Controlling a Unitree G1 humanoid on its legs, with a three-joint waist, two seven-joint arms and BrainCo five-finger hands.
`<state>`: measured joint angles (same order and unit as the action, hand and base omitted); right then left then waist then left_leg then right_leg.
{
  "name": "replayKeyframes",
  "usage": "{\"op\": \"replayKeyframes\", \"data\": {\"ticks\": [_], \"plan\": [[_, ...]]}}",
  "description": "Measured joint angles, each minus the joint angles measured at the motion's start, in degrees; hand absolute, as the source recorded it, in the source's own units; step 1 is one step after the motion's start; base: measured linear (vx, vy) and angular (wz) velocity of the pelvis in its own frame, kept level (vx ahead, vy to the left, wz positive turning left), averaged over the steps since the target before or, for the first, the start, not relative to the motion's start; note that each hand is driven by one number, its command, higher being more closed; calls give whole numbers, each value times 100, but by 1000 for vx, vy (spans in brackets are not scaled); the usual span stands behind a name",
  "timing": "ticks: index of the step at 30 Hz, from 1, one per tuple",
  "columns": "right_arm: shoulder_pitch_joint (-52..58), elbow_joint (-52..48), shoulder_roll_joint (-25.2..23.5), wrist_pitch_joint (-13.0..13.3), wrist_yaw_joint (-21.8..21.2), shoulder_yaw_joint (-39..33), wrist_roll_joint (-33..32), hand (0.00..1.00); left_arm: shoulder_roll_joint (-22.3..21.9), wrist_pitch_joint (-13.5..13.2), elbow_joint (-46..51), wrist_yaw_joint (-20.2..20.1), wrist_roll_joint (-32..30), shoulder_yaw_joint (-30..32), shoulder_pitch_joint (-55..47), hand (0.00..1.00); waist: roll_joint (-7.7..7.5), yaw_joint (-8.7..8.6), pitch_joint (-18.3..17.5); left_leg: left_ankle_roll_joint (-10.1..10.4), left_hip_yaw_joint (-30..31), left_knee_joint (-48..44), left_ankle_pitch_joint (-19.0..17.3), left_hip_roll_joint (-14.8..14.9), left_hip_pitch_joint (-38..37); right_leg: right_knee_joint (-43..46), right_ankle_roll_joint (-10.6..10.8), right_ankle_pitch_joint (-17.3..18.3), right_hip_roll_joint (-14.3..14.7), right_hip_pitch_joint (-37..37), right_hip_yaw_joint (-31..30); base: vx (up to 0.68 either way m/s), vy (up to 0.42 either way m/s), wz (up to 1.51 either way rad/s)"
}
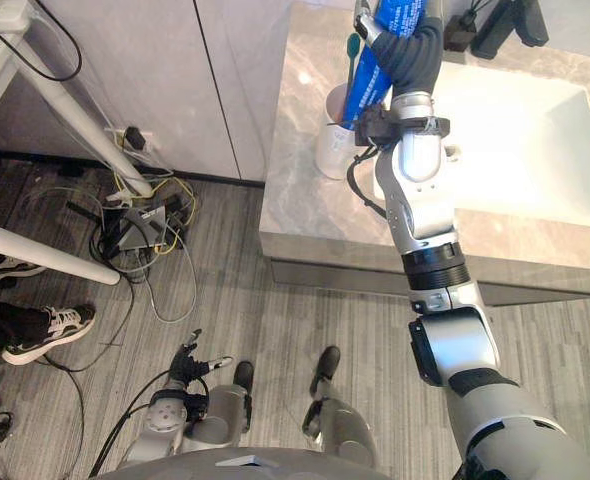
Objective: Organize washtable
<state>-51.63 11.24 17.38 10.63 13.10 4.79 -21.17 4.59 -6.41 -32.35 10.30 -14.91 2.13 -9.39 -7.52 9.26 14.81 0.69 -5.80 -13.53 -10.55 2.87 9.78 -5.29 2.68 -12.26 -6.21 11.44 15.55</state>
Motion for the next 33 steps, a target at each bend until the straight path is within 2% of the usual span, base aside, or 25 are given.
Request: {"op": "replayKeyframes", "data": {"ticks": [1, 2, 15, 19, 28, 33], "plan": [[16, 0, -5, 0, -2, 0, 0, 100, 0, 0, 0, 0, 0, 0, 0, 0, 0, 2, 0, 0, 1, 0, -1, 0, 0, 0, 0, 0, 0, 0, 0, 0, 0, 0], [29, 0, -5, 0, -4, 0, 1, 0, 0, 0, 0, 0, 0, 0, 0, 0, -1, 3, 1, 1, 3, 0, -1, 0, 1, 0, 0, 0, 0, 0, 1, 0, 0, 0], [217, -44, -53, -23, -53, -6, 1, 0, -1, -1, 109, 1, 0, 14, 0, 0, -22, 7, 135, 1, 6, -23, -8, 3, 14, 0, 1, 0, 3, 1, -4, 0, 0, 0], [229, -471, -54, 12, 17, -95, -15, 0, 0, 2, 103, 2, 0, 16, 0, 0, -22, -7, 135, 1, 5, -20, -8, 3, -5, 0, 1, -1, 4, -12, -4, 0, 0, 0], [883, -1668, -281, 426, 41, -520, -28, 0, 10, 2, 22, 0, -5, 24, 0, 0, -44, -93, 118, 1, -32, -21, -7, 0, -93, 0, 1, -1, 1, -83, -43, -4, -2, -2], [1326, -2174, -302, 496, 11, -648, -29, 0, 28, -4, -81, -1, -8, 31, 11, 0, -91, -109, 43, 1, -78, 16, -7, -1, -214, 0, -22, 20, -1, -166, -59, -7, -1, -3]]}}
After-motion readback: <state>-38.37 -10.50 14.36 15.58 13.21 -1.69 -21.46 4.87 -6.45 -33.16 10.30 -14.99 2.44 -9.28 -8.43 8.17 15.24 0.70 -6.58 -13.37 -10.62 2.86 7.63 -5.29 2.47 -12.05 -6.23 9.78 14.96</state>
